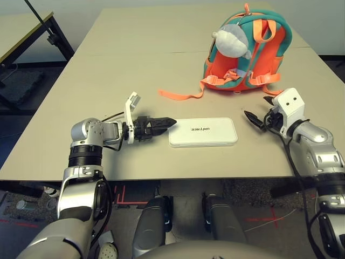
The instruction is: Put the pencil case into the backpack and zip it.
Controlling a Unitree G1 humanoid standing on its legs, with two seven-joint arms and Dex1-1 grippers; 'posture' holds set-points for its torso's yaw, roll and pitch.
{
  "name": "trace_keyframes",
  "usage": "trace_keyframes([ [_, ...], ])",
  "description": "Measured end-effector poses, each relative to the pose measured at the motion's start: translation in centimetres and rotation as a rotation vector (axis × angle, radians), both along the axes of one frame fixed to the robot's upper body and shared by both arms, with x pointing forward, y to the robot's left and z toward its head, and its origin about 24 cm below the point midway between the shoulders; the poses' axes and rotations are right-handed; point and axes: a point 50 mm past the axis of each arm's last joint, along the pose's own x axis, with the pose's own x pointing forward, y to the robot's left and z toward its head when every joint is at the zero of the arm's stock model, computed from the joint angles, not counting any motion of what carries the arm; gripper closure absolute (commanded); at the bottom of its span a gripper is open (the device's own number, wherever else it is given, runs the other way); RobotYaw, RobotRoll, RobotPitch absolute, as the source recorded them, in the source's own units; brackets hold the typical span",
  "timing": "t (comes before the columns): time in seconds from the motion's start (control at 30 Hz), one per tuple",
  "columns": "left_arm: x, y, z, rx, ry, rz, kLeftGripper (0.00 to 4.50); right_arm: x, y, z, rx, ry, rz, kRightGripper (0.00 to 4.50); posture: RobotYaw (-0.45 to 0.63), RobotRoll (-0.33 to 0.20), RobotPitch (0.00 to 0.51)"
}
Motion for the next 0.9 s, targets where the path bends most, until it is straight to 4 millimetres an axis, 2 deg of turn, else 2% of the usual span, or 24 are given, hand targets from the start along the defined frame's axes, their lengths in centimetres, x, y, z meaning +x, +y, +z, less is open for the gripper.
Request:
trace_keyframes([
  [0.17,-0.2,0.0,0.0,-0.005,0.016,-0.010,0.00,-0.3,-0.3,-0.2,-0.026,0.038,0.017,0.02,-0.19,0.000,0.144],
  [0.4,-0.4,0.0,0.2,0.004,0.030,-0.028,0.00,-0.5,0.2,-0.3,-0.061,0.090,0.089,0.02,-0.18,0.000,0.148],
  [0.43,-0.5,0.0,0.1,0.005,0.035,-0.032,0.00,-0.6,0.2,-0.3,-0.066,0.095,0.097,0.19,-0.18,0.000,0.148],
  [0.5,-0.7,0.1,0.1,0.007,0.039,-0.038,0.00,-0.6,0.2,-0.2,-0.070,0.107,0.108,0.60,-0.18,0.000,0.148],
  [0.83,-1.0,0.2,0.1,0.012,0.042,-0.043,0.00,-1.9,2.1,-1.1,-0.104,0.247,0.288,4.47,-0.18,0.000,0.151],
  [0.9,-1.0,0.2,0.1,0.013,0.042,-0.042,0.00,-2.1,2.3,-0.8,-0.106,0.256,0.315,4.47,-0.18,0.000,0.151],
])
